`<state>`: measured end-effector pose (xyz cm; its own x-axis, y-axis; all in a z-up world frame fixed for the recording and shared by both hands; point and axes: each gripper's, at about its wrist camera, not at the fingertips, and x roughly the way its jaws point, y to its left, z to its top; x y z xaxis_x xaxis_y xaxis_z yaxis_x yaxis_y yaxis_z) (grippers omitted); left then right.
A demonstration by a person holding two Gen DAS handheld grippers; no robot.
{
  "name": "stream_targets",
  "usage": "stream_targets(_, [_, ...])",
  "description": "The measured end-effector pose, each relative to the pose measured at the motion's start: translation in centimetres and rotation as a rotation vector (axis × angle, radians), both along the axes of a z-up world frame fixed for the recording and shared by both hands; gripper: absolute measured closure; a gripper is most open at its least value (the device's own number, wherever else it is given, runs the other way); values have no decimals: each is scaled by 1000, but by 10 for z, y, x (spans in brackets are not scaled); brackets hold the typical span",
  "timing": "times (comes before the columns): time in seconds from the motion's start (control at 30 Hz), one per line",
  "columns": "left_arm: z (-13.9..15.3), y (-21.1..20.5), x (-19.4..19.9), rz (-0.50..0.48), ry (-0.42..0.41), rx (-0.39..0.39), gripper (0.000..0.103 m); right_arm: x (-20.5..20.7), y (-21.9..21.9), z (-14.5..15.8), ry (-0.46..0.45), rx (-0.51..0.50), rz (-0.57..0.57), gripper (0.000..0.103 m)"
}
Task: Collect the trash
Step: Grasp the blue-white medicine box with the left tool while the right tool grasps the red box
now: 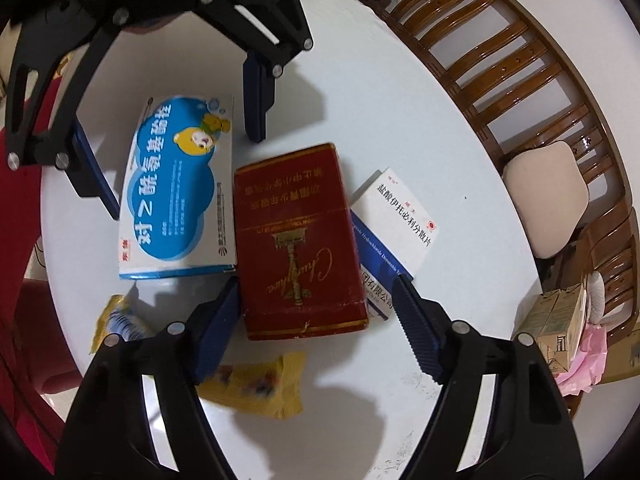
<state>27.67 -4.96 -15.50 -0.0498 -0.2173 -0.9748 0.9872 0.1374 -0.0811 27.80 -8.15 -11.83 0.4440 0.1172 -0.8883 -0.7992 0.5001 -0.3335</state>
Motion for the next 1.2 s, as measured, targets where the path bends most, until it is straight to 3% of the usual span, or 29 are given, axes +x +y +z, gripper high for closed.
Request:
stream_targets(0.07, [1, 2, -1, 6, -15, -2, 13, 0, 0, 0, 16, 8, -8, 41])
stream_targets(0.67, [10, 6, -9, 104, -60, -4, 35, -7, -5, 20, -9, 78, -72, 44])
stream_targets(1.2, [7, 18, -10, 350, -83, -34, 41, -22, -17, 34, -54, 137, -183, 44])
